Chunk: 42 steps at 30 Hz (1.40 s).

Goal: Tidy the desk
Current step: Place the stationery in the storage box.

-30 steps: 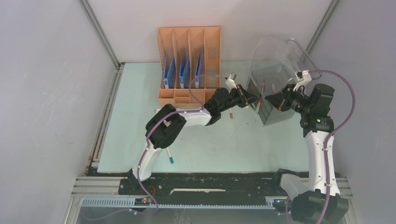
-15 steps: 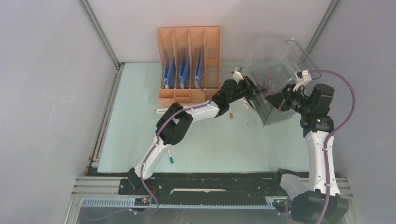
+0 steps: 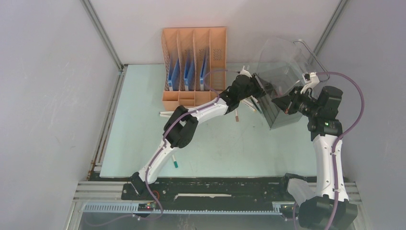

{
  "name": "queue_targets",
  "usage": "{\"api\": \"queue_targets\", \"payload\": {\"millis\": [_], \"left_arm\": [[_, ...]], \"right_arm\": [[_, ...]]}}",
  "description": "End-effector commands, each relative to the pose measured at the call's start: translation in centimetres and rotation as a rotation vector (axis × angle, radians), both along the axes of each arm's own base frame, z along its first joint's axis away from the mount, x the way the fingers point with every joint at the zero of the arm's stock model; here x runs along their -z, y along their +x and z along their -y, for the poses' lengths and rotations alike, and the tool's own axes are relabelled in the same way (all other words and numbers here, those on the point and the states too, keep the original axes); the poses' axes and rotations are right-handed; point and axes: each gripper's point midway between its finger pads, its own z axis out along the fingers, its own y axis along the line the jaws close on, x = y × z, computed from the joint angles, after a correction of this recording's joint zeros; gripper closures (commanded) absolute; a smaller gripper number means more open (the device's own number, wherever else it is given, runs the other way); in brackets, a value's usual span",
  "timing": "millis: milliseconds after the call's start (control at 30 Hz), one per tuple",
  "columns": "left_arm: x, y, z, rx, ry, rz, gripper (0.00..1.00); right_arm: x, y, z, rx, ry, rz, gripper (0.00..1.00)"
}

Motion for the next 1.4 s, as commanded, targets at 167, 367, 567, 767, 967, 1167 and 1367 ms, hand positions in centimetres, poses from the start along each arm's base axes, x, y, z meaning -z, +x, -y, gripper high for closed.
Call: {"api": "queue_targets", "payload": {"millis": [167,367,567,767,967,1167,1367], "left_arm": [[-3.4,0.2,-0.2,0.001,-0.005,0.1,0.59],[-5.7,-2.1,-4.4,-0.039,0.052,0.267,0.52],[-4.8,-4.6,-7.9,-0.032,0.122,0.371,0.47],[-1.8,-6.1,-11.9,-0.066,0.303,0.52,0.44],[-2.5,-3.8,-15.6,-0.153,0.535,0.729,0.37],[-2.3,-0.9,-17.9,-0.229,0.675,0.848,0.31],[0.1,-0.9,-19.2,-0.249,0.666,0.82,0.22]], "right_arm": [[-3.9,-1.3,-1.6,-0.101,-0.03,0.147,0.91],[-4.0,-1.7,-1.9,-0.134,-0.013,0.136,0.92],[-4.1,-2.0,-2.3,-0.179,0.005,0.124,0.94],[-3.8,-1.9,-2.2,-0.19,0.009,0.118,0.94],[-3.5,-1.6,-1.8,-0.18,0.006,0.112,0.94],[-3.3,-1.4,-1.4,-0.185,0.016,0.105,0.95],[-2.9,-1.1,-1.2,-0.193,0.021,0.088,0.95]]}}
